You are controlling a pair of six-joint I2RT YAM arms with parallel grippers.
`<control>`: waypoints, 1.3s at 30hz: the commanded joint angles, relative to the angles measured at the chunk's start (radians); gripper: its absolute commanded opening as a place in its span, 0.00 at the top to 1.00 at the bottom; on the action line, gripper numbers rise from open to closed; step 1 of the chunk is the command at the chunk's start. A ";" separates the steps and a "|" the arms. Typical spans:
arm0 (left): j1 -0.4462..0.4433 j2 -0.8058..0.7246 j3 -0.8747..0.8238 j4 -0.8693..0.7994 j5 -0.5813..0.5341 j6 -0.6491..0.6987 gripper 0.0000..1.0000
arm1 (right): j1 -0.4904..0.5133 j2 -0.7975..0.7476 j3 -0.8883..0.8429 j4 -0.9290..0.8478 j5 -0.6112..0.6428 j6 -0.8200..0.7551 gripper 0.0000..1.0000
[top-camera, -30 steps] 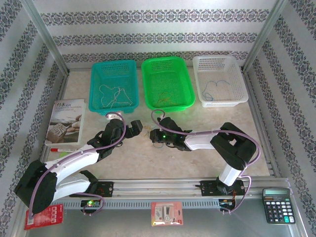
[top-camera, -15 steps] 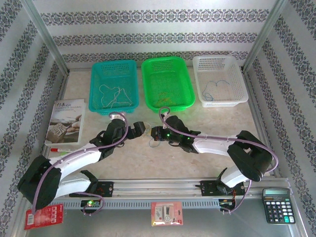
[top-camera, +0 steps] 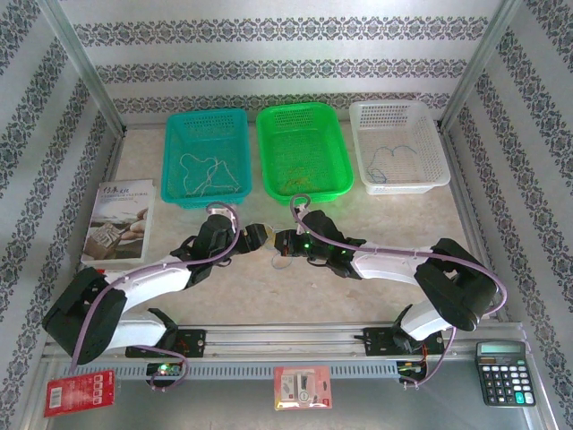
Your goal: Untangle the cables
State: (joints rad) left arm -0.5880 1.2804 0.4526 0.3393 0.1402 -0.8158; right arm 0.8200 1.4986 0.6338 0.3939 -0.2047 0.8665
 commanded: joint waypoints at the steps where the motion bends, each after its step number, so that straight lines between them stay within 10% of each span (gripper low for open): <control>1: -0.004 0.042 -0.005 0.096 0.060 -0.024 0.28 | -0.008 -0.012 -0.011 0.023 -0.013 0.012 1.00; 14: -0.004 0.177 -0.001 0.224 0.121 -0.055 0.58 | -0.011 -0.004 -0.011 0.047 -0.020 0.033 1.00; 22: -0.004 0.195 -0.009 0.228 0.109 -0.054 1.00 | -0.102 0.036 -0.096 0.389 -0.218 0.205 1.00; 34: -0.004 0.159 -0.030 0.174 0.077 -0.039 1.00 | -0.163 -0.087 -0.140 0.459 -0.229 0.224 1.00; 39: -0.004 0.112 -0.029 0.168 0.093 -0.011 0.60 | -0.155 -0.172 -0.087 0.265 -0.217 0.132 1.00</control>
State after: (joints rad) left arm -0.5880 1.4330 0.4313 0.5171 0.2359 -0.8524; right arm 0.6647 1.3643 0.5060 0.7555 -0.4347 1.0679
